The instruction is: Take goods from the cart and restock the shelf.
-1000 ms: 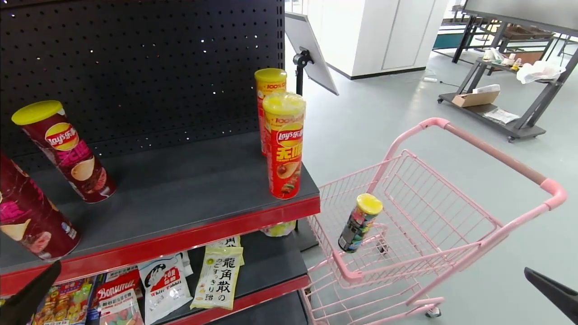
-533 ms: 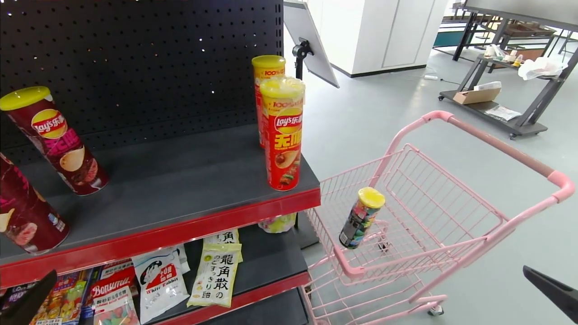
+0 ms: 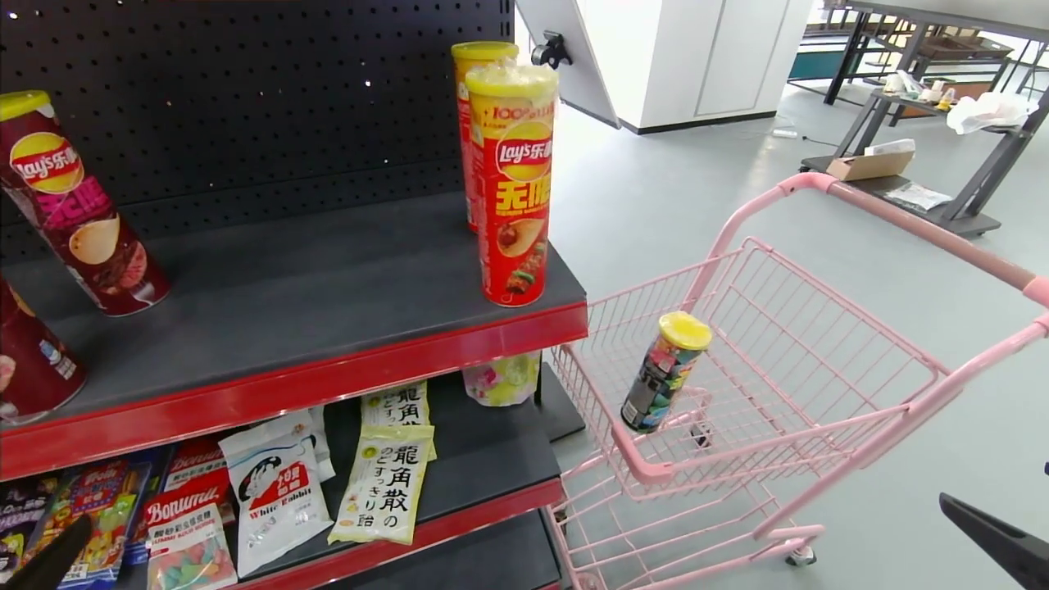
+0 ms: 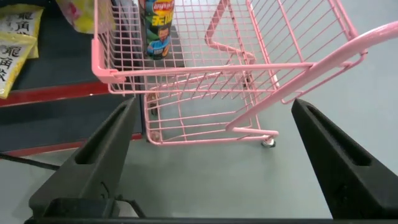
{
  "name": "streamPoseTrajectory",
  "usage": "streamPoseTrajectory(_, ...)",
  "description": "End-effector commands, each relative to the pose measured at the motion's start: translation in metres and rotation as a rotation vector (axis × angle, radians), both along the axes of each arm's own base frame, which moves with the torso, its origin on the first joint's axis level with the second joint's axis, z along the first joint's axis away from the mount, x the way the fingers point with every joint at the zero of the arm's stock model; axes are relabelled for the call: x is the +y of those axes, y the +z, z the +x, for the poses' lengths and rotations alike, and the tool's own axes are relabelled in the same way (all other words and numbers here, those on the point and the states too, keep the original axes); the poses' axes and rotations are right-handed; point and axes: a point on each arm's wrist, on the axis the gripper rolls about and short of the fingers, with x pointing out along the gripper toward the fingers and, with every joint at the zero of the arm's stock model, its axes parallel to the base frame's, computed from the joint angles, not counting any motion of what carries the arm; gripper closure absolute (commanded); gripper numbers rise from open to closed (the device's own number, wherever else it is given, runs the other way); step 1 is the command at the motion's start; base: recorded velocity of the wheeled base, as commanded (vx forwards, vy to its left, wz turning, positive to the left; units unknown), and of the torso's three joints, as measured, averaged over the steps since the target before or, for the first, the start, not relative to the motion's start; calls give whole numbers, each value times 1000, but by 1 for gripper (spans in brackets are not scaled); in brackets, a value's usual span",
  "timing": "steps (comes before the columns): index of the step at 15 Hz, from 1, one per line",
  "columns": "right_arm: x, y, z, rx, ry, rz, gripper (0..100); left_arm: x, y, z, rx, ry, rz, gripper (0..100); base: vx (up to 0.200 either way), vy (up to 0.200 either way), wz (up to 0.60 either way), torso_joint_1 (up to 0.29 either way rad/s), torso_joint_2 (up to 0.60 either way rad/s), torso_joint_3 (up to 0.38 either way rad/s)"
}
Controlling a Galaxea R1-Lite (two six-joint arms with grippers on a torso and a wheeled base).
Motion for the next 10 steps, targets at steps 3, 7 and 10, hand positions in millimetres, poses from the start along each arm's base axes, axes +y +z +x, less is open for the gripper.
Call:
streamPoseTrajectory(3,0,0,1,3,2,-2,0,2,0,-4,-18,0,-7,0,0,0,0,-178,540,359)
streamPoseTrajectory(7,1,-2,4,28,0,-4,0,2,0,-5,-21,0,-8,0,0,0,0,-154,520,369)
streamPoseTrajectory(10,3,-3,16,72,-14,-3,0,2,-1,-6,-20,0,-3,0,0,0,0,-58,221,165)
